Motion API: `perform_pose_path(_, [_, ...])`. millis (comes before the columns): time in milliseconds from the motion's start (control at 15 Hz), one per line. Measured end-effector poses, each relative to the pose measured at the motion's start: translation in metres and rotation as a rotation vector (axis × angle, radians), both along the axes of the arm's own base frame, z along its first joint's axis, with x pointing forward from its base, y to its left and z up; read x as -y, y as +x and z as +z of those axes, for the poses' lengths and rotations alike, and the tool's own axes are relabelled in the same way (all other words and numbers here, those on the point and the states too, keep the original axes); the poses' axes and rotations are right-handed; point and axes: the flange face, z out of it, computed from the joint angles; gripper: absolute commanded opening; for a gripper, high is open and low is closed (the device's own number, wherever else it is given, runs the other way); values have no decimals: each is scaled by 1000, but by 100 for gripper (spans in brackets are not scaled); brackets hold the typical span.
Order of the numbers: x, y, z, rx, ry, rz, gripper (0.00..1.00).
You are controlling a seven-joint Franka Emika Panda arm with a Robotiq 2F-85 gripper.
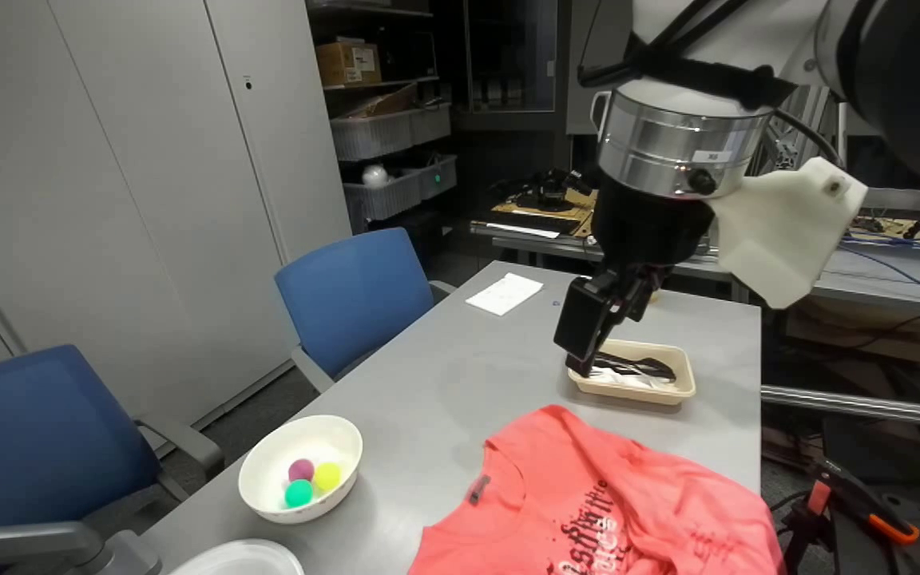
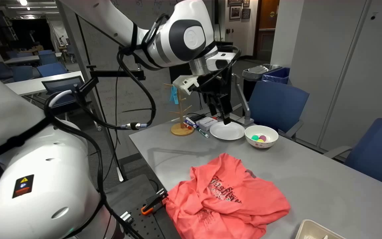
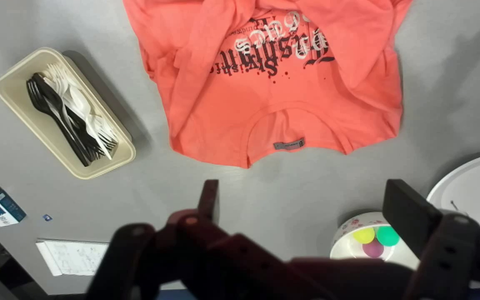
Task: Unfold the sweatshirt on the table
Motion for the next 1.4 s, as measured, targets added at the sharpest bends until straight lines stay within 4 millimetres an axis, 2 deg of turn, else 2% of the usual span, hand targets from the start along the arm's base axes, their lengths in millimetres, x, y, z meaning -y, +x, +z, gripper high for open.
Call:
perform_pose_path(600, [0, 0, -1, -8, 13, 0, 100])
perform_pose_path(733, [-17, 15, 1, -7, 28, 10, 100])
perform_pose_path(933, [-51, 55, -6, -35, 65, 12, 100])
perform_pose_path(1067, [-57, 71, -14, -57, 79, 8, 100])
perform_pose_path(1400, [-55, 73, -23, -80, 83, 4, 100])
